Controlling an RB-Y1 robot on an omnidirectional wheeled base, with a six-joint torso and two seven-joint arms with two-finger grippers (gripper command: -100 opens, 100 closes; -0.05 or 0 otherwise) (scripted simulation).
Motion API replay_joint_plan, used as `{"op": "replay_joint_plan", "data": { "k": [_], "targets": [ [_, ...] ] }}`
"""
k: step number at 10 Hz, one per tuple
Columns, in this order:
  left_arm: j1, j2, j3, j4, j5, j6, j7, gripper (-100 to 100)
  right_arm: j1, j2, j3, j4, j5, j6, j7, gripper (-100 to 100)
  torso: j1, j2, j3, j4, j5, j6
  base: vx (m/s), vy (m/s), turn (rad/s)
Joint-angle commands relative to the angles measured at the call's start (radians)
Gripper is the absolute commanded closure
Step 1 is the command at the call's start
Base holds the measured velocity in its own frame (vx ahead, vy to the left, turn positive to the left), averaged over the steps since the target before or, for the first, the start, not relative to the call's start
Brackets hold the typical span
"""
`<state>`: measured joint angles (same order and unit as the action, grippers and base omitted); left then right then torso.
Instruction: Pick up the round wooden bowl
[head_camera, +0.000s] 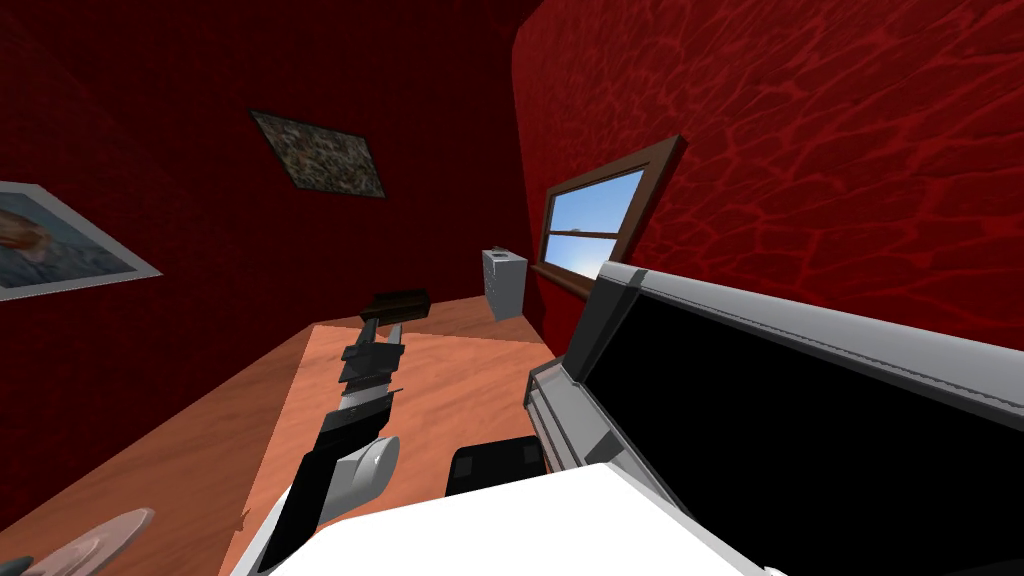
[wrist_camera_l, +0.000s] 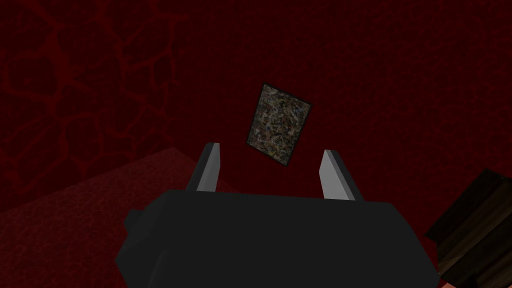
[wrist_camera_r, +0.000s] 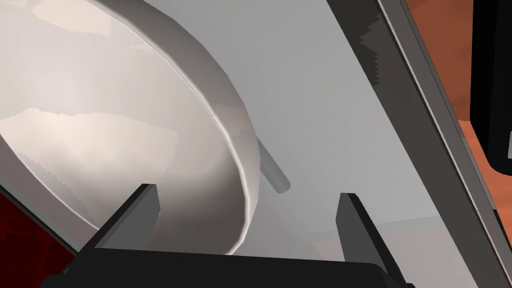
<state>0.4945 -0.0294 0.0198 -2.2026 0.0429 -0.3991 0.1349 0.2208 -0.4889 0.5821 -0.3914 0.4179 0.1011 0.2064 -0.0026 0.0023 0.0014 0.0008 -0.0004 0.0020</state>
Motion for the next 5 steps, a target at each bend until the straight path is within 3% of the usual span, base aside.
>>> {"op": "replay_joint_plan", "data": {
  "k": [1,5],
  "targets": [
    [0.000,0.000,0.000,0.000,0.000,0.000,0.000,0,-0.004,0.007,0.001,0.009,0.013,0.004,-0.034,-100,0.000,0.000,0.000,0.000,0.000,0.000,-0.040,-0.024,0.089],
    [0.000,0.000,0.000,0.000,0.000,0.000,0.000,0,-0.007,0.029,0.020,0.020,0.047,0.029,-0.128,-100,0.000,0.001,0.000,0.000,0.000,0.000,-0.051,-0.026,0.125]
  ]
}}
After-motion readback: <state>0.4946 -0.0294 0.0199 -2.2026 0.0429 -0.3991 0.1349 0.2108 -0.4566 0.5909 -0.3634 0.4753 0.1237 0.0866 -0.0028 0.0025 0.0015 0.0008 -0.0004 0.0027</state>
